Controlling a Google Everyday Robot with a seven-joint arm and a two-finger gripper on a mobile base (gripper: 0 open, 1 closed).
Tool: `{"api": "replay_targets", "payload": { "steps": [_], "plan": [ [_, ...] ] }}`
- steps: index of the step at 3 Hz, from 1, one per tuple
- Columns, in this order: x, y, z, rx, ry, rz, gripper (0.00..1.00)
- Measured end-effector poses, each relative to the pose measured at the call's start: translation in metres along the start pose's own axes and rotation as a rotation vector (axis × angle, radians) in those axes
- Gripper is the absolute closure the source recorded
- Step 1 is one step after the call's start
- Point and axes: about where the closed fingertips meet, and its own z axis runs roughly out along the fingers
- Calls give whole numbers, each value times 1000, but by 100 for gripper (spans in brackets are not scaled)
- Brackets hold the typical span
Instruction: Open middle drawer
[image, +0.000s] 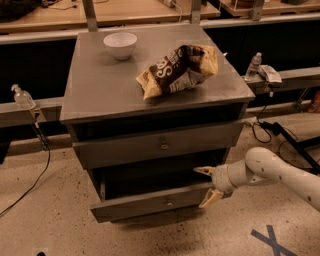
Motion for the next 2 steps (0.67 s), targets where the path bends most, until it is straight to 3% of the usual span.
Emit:
{"api": "replay_targets", "payload": {
  "steps": [1,2],
  "plan": [
    [16,2,15,-39,-5,48,36],
    [35,12,32,-71,1,104,36]
  ]
}}
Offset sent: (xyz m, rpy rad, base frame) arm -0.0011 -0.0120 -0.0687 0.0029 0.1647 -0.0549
